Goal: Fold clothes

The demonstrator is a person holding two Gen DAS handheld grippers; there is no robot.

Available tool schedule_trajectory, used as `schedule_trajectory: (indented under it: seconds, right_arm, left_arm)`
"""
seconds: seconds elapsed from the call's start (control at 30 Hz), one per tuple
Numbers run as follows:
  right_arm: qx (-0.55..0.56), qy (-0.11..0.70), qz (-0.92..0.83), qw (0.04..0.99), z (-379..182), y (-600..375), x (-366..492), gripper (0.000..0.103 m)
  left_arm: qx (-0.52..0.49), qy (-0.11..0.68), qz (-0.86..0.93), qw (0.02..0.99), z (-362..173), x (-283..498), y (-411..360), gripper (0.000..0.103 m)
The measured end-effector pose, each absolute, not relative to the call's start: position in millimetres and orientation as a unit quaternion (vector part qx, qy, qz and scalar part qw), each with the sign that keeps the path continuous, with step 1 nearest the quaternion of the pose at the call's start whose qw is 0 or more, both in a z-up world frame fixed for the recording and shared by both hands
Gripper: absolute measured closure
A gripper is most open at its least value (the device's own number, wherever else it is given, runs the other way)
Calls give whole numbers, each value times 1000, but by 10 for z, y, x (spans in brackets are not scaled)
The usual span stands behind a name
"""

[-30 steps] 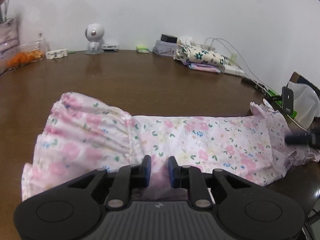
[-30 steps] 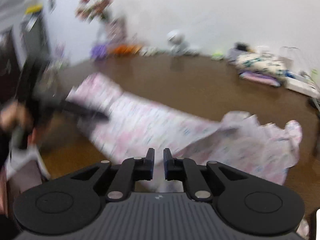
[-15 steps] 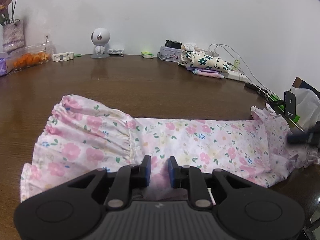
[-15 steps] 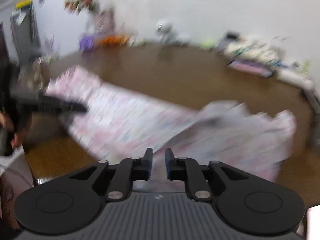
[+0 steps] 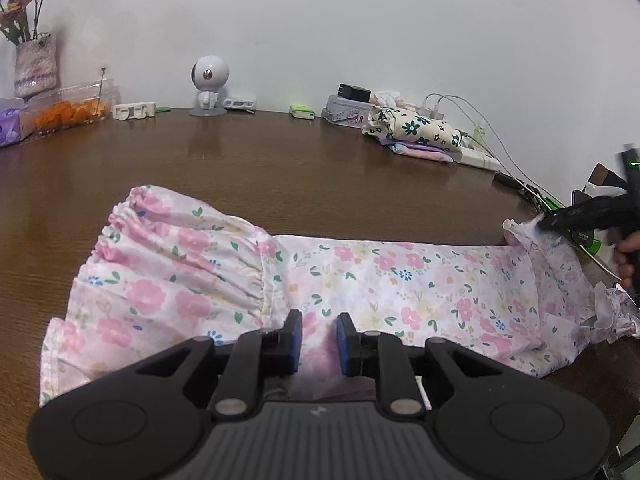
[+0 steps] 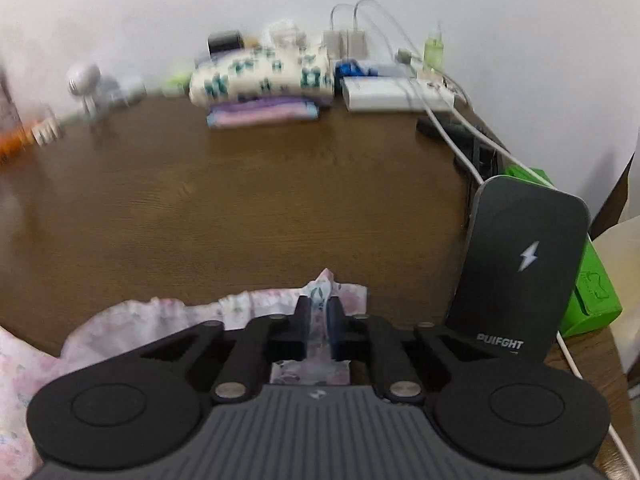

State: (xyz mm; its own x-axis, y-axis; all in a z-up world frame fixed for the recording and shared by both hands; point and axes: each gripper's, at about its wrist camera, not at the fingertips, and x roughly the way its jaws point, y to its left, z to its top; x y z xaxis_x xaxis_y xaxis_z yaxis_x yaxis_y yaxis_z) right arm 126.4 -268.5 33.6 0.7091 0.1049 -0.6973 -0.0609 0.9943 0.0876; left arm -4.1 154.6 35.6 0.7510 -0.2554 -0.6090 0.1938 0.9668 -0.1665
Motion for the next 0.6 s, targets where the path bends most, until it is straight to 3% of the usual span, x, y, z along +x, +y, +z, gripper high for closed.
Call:
schedule_trajectory:
  seconds: [0.13, 0.23, 0.37, 0.6]
  right_arm:
    - [40, 255, 116, 959, 824, -2869, 539, 101]
    - [12, 208, 178, 962, 839, -3135, 7, 101]
    - [-63, 281, 164, 943, 489, -3168, -286, 101]
    - [-100, 312, 177, 928, 244, -2921, -441, 101]
  left_arm:
    - [-59, 337, -121, 932, 355, -28, 1566, 86]
    - [-62, 338, -124, 931, 353, -24, 1582, 86]
    - [-68, 344, -126, 928, 359, 0, 1612, 86]
    - [-80, 343, -115, 929, 367, -55, 1720, 87]
